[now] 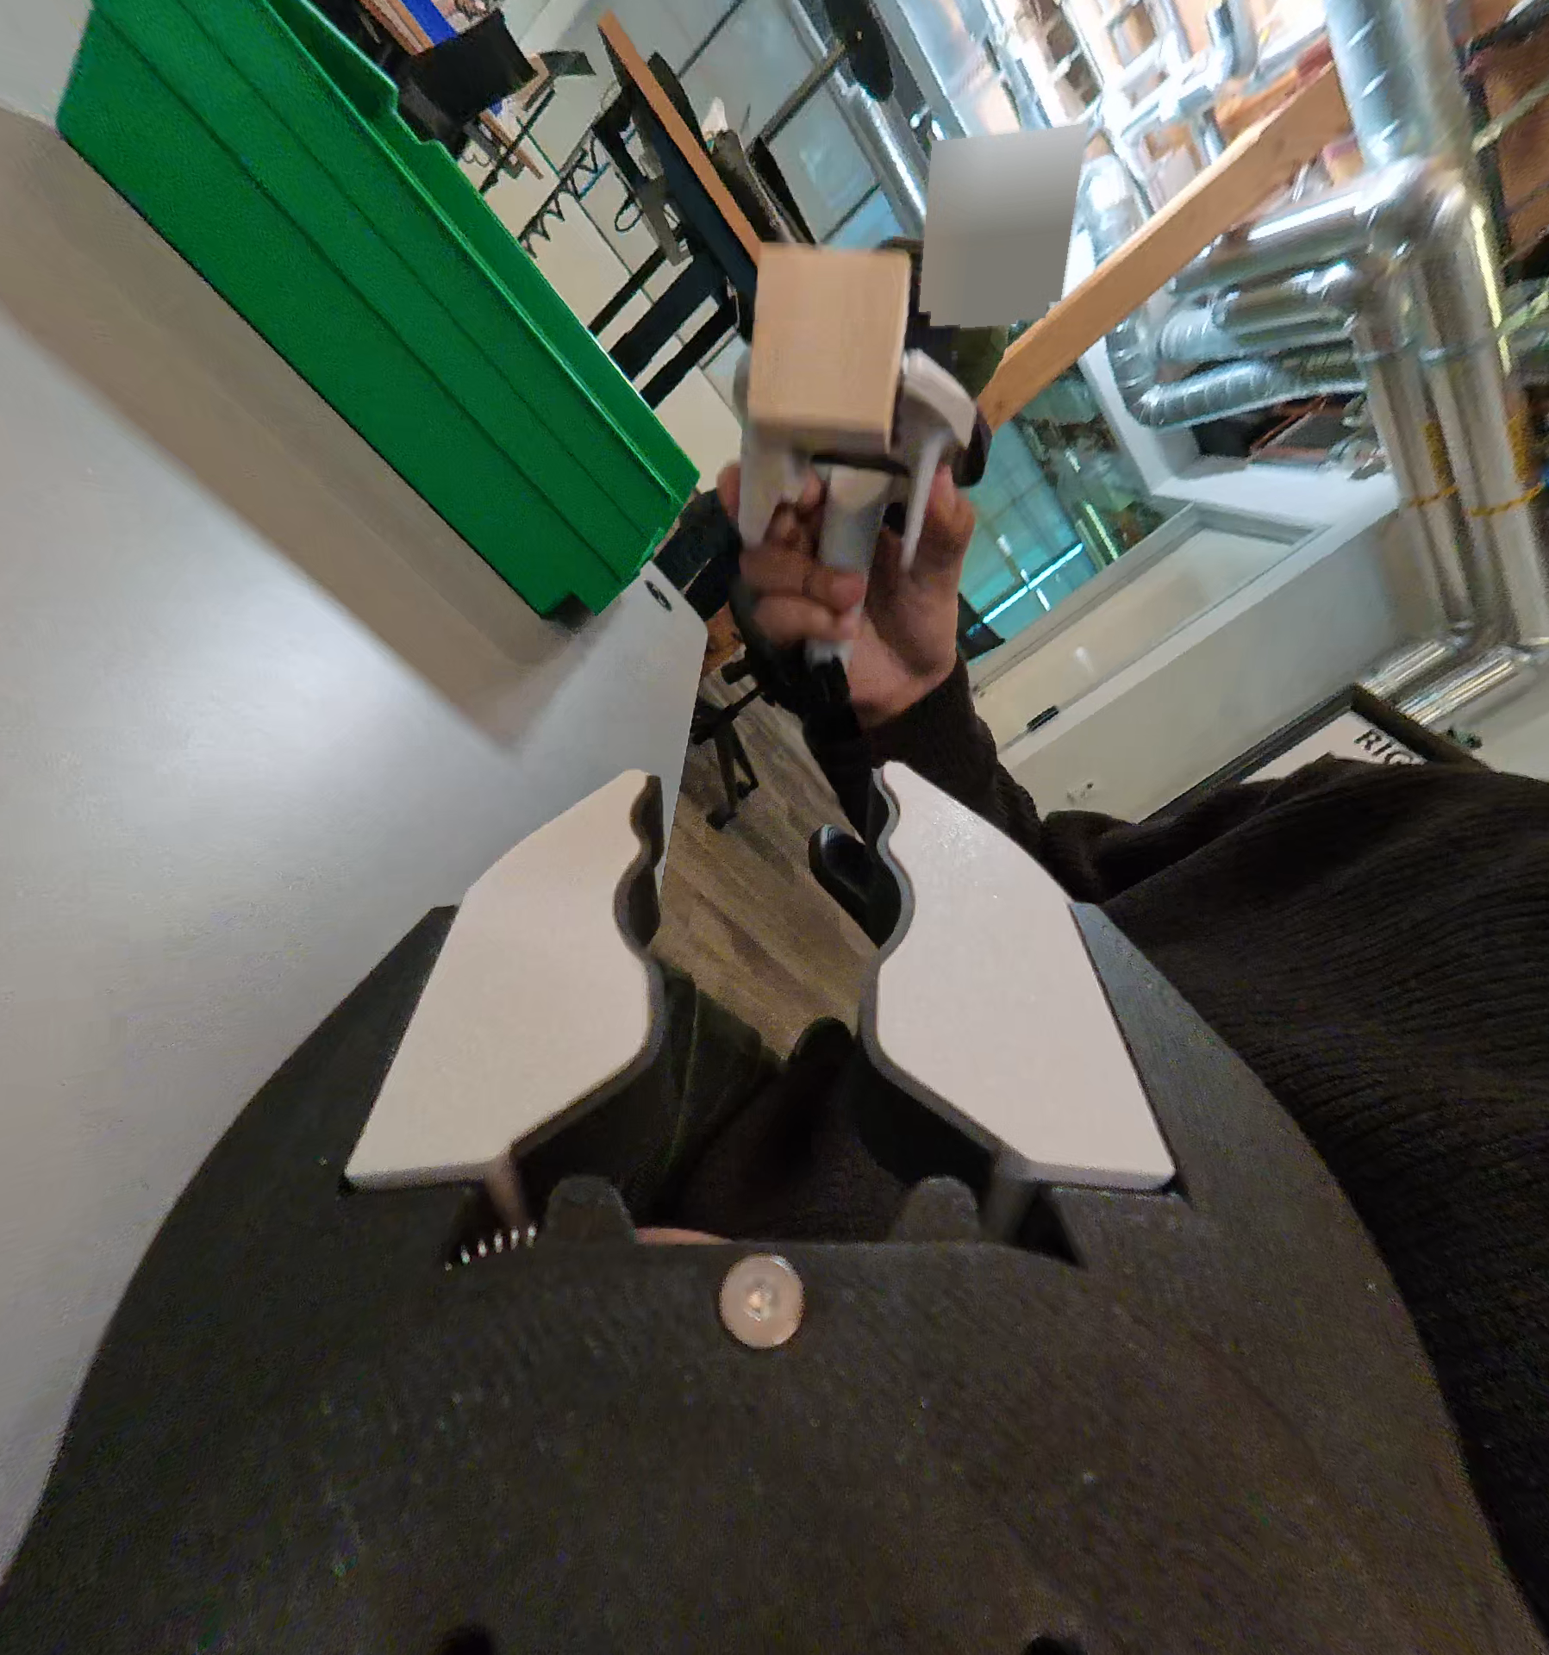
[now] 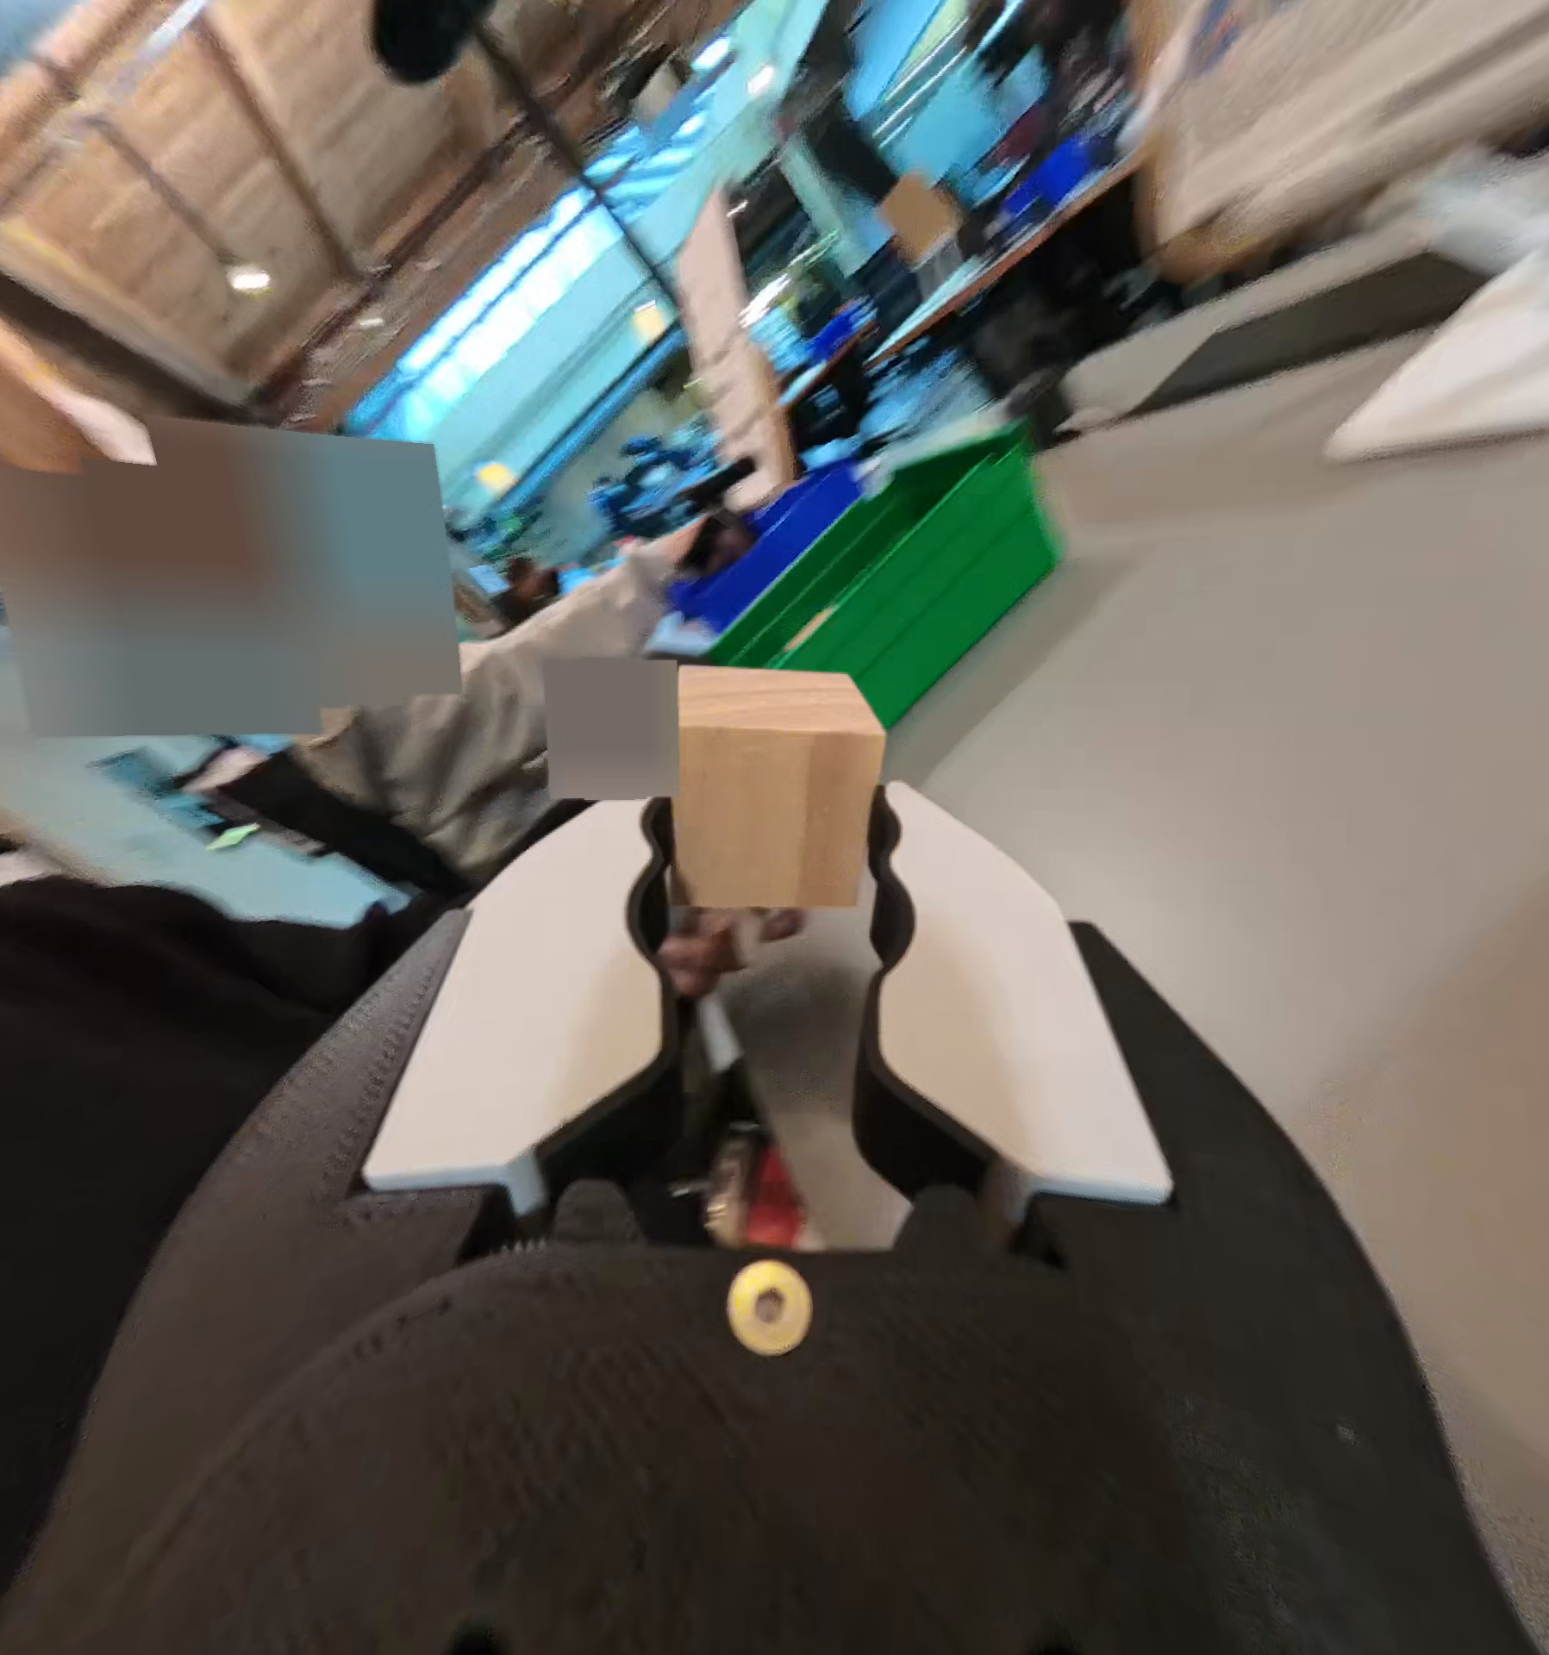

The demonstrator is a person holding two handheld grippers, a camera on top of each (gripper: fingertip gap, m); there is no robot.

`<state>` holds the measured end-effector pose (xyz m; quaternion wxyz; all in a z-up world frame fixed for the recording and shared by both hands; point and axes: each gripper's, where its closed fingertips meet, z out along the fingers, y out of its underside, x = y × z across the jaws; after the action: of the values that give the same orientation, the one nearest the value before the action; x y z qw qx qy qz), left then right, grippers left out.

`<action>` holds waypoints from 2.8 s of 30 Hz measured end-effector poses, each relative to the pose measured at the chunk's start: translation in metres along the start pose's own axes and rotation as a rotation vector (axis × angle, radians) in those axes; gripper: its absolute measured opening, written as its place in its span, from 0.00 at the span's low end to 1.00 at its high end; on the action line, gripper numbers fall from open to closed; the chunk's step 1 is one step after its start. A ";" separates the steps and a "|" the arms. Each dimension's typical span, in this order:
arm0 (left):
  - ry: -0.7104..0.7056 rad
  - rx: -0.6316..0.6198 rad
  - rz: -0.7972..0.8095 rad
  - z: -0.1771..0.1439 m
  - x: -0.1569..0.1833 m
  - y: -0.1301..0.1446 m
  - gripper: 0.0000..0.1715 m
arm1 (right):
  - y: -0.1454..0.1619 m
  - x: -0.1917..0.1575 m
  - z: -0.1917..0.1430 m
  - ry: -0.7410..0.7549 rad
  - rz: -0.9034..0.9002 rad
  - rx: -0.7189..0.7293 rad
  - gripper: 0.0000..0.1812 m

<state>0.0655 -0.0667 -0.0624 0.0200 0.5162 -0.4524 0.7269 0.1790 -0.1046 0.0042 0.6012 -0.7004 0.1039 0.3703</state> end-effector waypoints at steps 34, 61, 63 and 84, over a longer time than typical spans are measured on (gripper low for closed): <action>0.046 -0.070 -0.080 0.005 0.004 0.014 0.26 | -0.031 0.279 -0.190 1.259 0.106 -0.872 0.24; 0.048 -0.113 -0.082 0.008 0.005 0.022 0.26 | -0.026 0.274 -0.188 1.303 0.128 -0.873 0.24; 0.049 -0.113 -0.083 0.008 0.005 0.022 0.26 | -0.026 0.275 -0.187 1.305 0.127 -0.875 0.24; 0.048 -0.112 -0.066 0.009 0.007 0.021 0.26 | -0.081 0.217 -0.141 1.051 -0.011 -0.573 0.33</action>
<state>0.0587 -0.0884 -0.0695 0.0836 0.5113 -0.4745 0.7117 0.4349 -0.1481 -0.0734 0.2583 -0.9246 0.2795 -0.0156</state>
